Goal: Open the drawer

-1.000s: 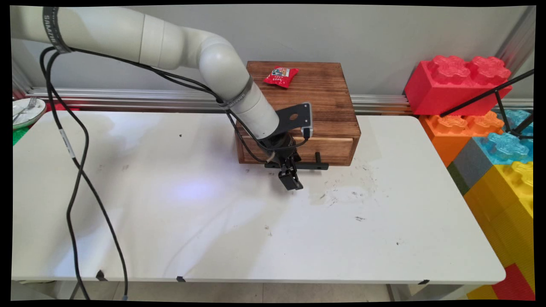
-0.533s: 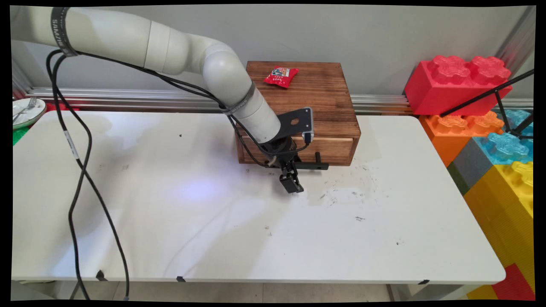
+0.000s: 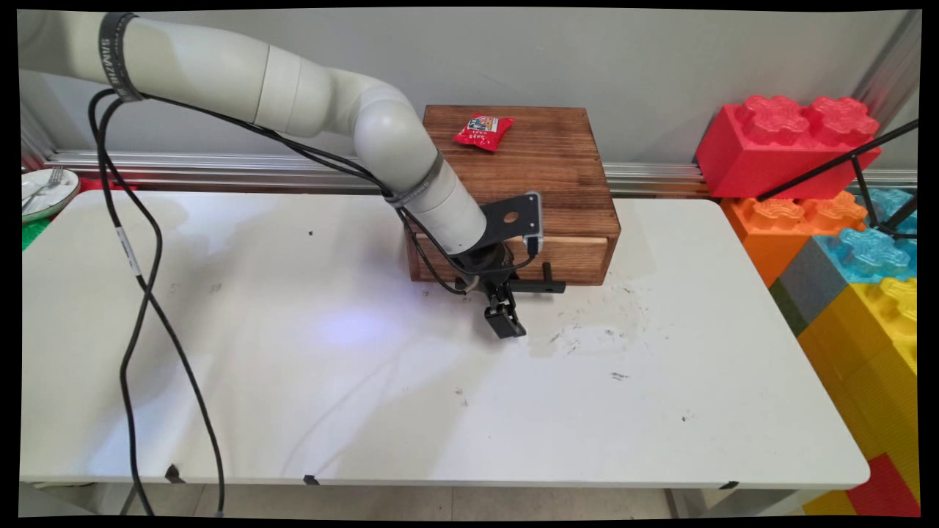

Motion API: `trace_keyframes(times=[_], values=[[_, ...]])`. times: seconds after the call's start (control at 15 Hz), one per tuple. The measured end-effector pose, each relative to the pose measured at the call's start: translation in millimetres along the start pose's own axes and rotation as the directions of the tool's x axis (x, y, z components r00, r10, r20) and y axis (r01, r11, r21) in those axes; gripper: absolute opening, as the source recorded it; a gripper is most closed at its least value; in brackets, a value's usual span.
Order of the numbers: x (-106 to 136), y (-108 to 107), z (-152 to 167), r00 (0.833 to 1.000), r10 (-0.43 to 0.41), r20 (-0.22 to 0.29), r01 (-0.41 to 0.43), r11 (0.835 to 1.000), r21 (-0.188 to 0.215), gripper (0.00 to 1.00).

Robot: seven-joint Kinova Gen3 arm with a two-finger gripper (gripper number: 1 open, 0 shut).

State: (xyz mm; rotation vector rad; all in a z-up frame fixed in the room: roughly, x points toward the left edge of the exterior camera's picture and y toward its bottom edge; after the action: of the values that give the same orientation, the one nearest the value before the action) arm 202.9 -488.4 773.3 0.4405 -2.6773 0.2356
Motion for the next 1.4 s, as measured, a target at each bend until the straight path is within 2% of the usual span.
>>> trace_keyframes(times=[0.47,1.4], values=[[3,17,8,1.0,0.01,-0.009,-0.01,1.0,0.003,1.0],[17,81,5,0.999,0.023,-0.024,-0.024,0.999,-0.034,1.0]])
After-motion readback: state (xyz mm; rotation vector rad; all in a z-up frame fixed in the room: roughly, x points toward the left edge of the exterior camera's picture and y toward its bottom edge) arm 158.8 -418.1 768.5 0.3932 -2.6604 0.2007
